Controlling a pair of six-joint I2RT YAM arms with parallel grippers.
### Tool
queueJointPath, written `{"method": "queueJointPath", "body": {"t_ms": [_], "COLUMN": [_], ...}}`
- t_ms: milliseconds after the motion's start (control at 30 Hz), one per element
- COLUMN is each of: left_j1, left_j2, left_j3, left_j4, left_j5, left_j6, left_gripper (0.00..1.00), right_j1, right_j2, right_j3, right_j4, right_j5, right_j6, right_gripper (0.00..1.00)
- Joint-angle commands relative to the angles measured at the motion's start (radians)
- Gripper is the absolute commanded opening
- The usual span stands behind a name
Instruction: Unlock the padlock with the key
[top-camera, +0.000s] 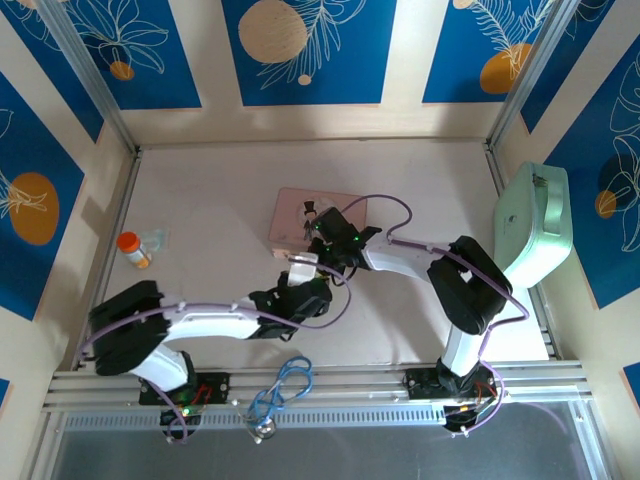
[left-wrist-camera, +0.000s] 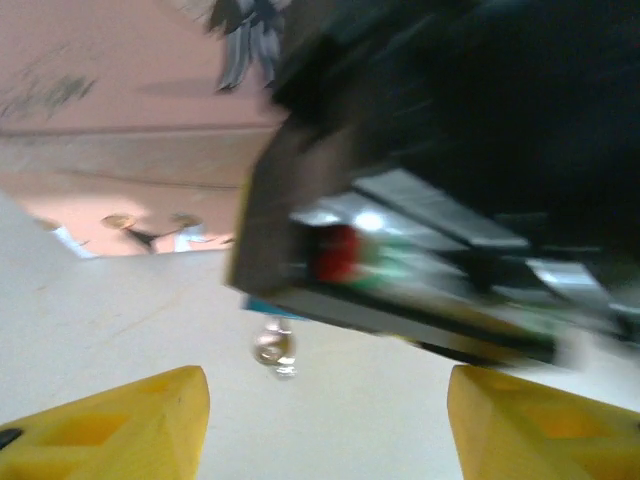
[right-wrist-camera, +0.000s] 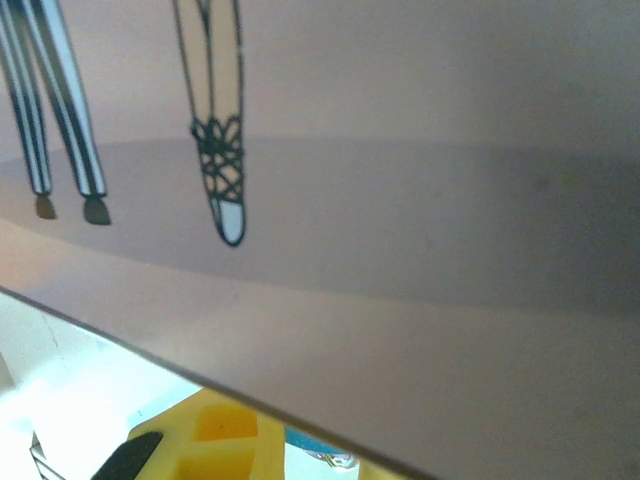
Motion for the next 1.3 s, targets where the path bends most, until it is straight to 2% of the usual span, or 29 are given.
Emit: {"method": "queueJointPath", "body": {"t_ms": [0, 100, 233, 367, 467, 567, 733, 1000, 1100, 1267], "left_j1": [0.003, 0.027, 0.076, 0.238, 0.343, 0.405, 0.491, 0.598, 0.635, 0.693], "left_j2": [-0.115, -0.189, -0.299, -0.377, -0.397, -0.391, -0.345, -0.208, -0.157, -0.07], "left_j3": [0.013, 0.006, -0.051, -0.069, -0.064, -0.029, 0.02, 0.112, 0.15, 0.191], "left_j4": [-0.071, -0.199, -0.195, -0.243, -0.245, -0.247, -0.242, -0.263, -0.284, -0.294], "left_j5": [0.028, 0.059, 0.133, 0.278, 0.359, 0.399, 0.492, 0.621, 0.64, 0.674], "left_j6": [-0.053, -0.146, -0.16, -0.216, -0.19, -0.137, -0.122, -0.119, -0.105, -0.076], "left_gripper": [0.68, 0.77, 0.78, 0.77, 0.74, 0.76, 0.76, 0.76, 0.76, 0.73], "right_j1": [0.024, 0.034, 0.049, 0.056, 0.062, 0.069, 0.105, 0.105, 0.105, 0.11], "right_j2": [0.079, 0.083, 0.102, 0.12, 0.128, 0.146, 0.193, 0.205, 0.207, 0.167], "right_j3": [-0.049, -0.019, 0.031, 0.054, 0.068, 0.095, 0.167, 0.178, 0.182, 0.168], "right_j4": [-0.17, -0.205, -0.265, -0.29, -0.314, -0.362, -0.468, -0.488, -0.49, -0.463], "right_j5": [-0.081, -0.054, -0.023, -0.015, -0.004, 0.009, 0.034, 0.041, 0.045, 0.077], "right_j6": [0.031, 0.001, -0.022, -0.027, -0.028, -0.026, -0.028, -0.025, -0.027, -0.043], "right_gripper": [0.0, 0.0, 0.0, 0.0, 0.0, 0.01, 0.01, 0.04, 0.09, 0.32]}}
